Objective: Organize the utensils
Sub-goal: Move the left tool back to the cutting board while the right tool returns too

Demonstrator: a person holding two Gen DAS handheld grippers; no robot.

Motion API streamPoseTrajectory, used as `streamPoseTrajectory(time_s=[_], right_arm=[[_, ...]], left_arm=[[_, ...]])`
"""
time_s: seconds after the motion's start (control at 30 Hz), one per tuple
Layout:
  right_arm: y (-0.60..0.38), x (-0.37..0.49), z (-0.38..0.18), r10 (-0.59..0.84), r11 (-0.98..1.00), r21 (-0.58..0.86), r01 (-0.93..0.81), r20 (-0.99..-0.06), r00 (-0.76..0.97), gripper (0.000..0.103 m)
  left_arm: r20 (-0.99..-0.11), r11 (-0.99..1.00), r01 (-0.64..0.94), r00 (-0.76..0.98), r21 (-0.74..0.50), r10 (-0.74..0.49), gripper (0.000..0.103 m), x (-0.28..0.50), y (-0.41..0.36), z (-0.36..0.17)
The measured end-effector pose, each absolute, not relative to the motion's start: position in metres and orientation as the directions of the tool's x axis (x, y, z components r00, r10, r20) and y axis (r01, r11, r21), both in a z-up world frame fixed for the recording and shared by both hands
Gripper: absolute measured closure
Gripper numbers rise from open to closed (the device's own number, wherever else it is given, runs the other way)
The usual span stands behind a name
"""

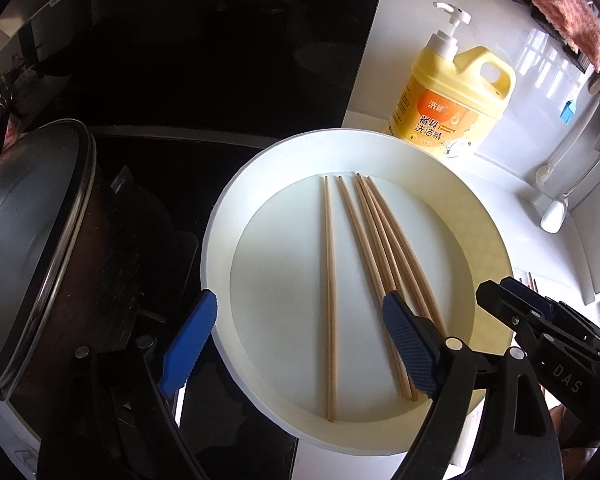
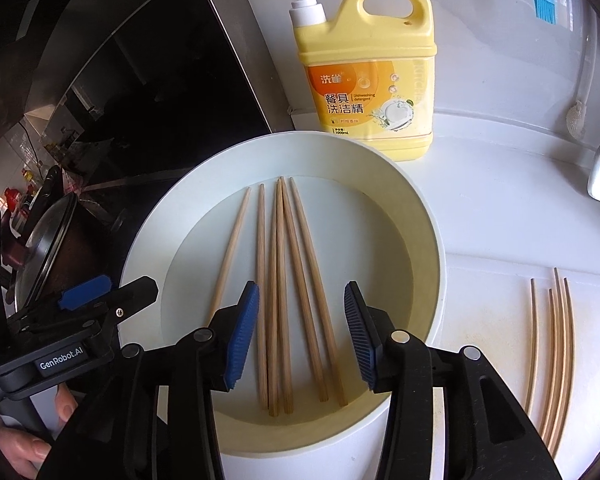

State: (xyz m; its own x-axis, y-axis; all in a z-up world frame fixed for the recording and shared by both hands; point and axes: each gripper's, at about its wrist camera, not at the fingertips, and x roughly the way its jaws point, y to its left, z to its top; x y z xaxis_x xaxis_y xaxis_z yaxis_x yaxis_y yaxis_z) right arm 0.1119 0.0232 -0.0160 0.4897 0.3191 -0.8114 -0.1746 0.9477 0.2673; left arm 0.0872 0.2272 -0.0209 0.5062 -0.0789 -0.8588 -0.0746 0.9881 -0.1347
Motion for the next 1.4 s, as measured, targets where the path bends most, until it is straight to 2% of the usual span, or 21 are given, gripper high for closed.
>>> streamPoseTrajectory(time_s=[0.07,0.43,0.9,1.2,1.4], right_arm=[[0.021,0.107,-0.013,0.315,0.949,0.261,-0.177,-0.808,0.498,0.055],[-0.012,0.081,-0.003,0.308,0.951,0.253,-0.175,-0.800,0.516,0.048],[-0.142,0.020,0.012,0.272,0.962,0.239,-0.134,-0.778,0.567,0.041],[-0.234,-0.014,-0.014,0.235,0.970,0.227,-0.087,-0.786,0.571,0.039],[-0.261,-0.018,-0.037,0.205,0.977,0.200,-0.071,-0.805,0.557,0.039]], left_arm=[[-0.854,0.988,-0.070,0.514,-0.135,-0.081,0.016,0.084,0.225,-0.018],[-0.842,0.993,-0.053,0.536,-0.103,-0.059,0.014,0.066,0.195,-0.006],[-0.818,0.994,-0.037,0.571,-0.107,-0.067,0.008,0.017,0.082,0.020],[-0.823,0.995,-0.056,0.566,-0.087,-0.040,0.008,-0.019,0.018,0.010],[-0.830,0.995,-0.057,0.556,-0.084,-0.038,0.008,-0.025,-0.010,-0.004]])
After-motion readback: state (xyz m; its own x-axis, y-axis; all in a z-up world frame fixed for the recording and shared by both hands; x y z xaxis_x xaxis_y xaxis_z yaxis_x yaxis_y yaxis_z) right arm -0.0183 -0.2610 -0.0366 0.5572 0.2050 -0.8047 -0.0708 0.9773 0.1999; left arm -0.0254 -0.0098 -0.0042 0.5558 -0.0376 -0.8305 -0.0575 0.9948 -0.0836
